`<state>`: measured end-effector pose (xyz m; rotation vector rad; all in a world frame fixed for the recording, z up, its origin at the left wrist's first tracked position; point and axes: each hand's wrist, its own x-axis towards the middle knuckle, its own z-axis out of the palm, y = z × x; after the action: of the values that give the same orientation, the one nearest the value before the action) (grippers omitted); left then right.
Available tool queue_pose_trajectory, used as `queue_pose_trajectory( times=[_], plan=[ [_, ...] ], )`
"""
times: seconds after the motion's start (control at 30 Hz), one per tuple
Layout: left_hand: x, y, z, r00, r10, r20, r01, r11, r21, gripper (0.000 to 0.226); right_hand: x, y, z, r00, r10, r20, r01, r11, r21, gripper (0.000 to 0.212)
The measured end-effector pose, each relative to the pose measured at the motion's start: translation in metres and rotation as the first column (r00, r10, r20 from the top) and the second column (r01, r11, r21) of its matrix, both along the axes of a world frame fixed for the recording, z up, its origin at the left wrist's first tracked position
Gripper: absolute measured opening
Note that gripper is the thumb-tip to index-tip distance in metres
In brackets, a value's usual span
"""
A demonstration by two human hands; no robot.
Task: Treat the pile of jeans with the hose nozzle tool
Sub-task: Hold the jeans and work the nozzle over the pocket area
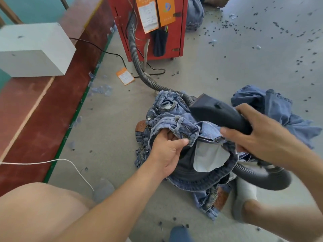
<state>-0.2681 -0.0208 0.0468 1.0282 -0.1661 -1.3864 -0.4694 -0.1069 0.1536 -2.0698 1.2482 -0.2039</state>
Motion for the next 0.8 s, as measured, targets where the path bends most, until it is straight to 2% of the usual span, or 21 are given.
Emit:
queue_pose_trajectory(
  times=[0.13,0.23,0.33,0.5,0.57,0.67,0.73,0.8],
  plan=[
    [0.006,-0.003,0.001,0.999,-0.036,-0.010,0.035,0.996,-0.086,0.063,-0.017,-0.006,0.014,0.982,0.169,-0.085,-0.176,0.981,-0.083,0.031],
    [0.008,-0.003,0.001,0.997,-0.071,-0.041,0.065,0.986,-0.151,0.063,-0.015,-0.005,0.011,0.952,0.236,-0.196,-0.255,0.964,-0.074,0.024],
    [0.012,-0.001,0.000,0.991,-0.093,-0.099,0.073,0.979,-0.189,0.061,-0.005,-0.005,0.002,0.948,0.221,-0.228,-0.236,0.971,-0.040,0.023],
    [0.016,-0.001,-0.003,0.992,-0.097,-0.085,0.082,0.982,-0.171,0.065,-0.001,-0.013,-0.008,0.991,0.001,-0.133,-0.015,0.994,-0.108,0.027],
    [0.014,-0.001,-0.003,0.991,-0.120,-0.049,0.111,0.979,-0.169,0.066,-0.007,-0.015,-0.002,0.996,0.052,-0.075,-0.056,0.997,-0.046,0.024],
    [0.007,0.002,-0.001,0.983,-0.183,0.015,0.183,0.967,-0.179,0.067,-0.001,-0.007,-0.001,0.964,0.207,-0.167,-0.208,0.978,0.009,0.024],
    [0.006,0.004,-0.003,0.976,-0.208,0.060,0.215,0.965,-0.147,0.069,0.009,-0.001,-0.011,0.951,0.214,-0.221,-0.224,0.974,-0.017,0.027],
    [0.009,0.004,-0.007,0.977,-0.197,0.085,0.203,0.976,-0.079,0.073,0.019,0.001,-0.022,0.968,0.150,-0.199,-0.169,0.982,-0.082,0.026]
  ],
)
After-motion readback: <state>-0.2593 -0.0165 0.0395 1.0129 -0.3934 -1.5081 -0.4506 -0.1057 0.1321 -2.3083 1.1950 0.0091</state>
